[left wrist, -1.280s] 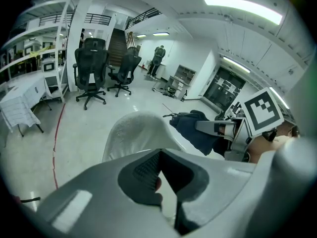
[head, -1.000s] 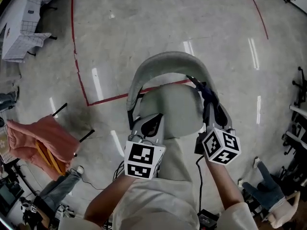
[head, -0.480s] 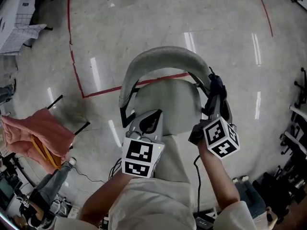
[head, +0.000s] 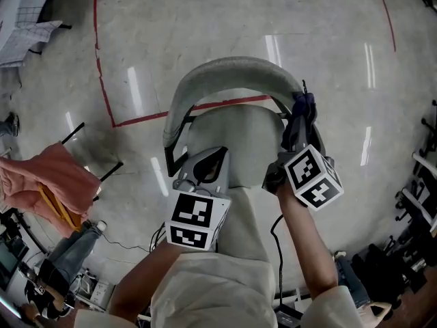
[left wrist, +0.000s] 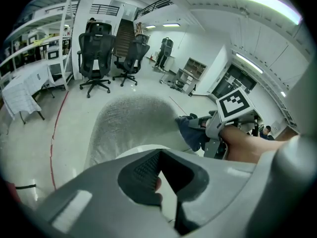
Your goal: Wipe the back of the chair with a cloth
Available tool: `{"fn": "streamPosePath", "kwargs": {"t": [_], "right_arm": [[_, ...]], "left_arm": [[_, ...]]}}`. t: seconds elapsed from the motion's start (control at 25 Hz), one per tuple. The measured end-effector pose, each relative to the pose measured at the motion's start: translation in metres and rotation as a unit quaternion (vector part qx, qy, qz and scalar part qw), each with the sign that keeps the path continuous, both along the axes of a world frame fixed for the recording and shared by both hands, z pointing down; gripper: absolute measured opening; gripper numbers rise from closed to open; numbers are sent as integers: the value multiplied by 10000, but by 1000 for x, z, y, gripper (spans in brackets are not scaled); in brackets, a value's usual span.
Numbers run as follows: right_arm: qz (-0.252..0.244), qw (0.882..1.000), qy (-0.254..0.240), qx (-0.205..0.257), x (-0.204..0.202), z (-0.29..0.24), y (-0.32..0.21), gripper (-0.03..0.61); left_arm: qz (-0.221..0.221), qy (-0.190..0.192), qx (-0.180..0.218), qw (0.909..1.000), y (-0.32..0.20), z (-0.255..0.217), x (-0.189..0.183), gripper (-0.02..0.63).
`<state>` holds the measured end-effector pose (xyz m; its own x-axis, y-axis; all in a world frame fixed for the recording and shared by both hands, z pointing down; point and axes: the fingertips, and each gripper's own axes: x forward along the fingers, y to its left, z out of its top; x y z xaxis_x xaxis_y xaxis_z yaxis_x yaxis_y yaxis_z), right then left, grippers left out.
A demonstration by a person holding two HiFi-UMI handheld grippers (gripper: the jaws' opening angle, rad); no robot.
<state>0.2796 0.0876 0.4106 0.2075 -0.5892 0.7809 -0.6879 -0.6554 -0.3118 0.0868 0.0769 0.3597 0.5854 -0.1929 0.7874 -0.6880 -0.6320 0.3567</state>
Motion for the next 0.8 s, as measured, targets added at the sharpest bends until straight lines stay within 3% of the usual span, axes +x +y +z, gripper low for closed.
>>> {"fn": "streamPosePath", "kwargs": {"t": [0.28, 0.8], "right_arm": [[-837, 9964, 111, -21, -15, 13, -25, 78], [-1754, 9834, 469, 4, -36, 7, -65, 78]], "left_arm": [[-177, 25, -54, 9998, -2, 10, -3, 0], [-569, 107, -56, 9983, -13, 12, -31, 0]]}}
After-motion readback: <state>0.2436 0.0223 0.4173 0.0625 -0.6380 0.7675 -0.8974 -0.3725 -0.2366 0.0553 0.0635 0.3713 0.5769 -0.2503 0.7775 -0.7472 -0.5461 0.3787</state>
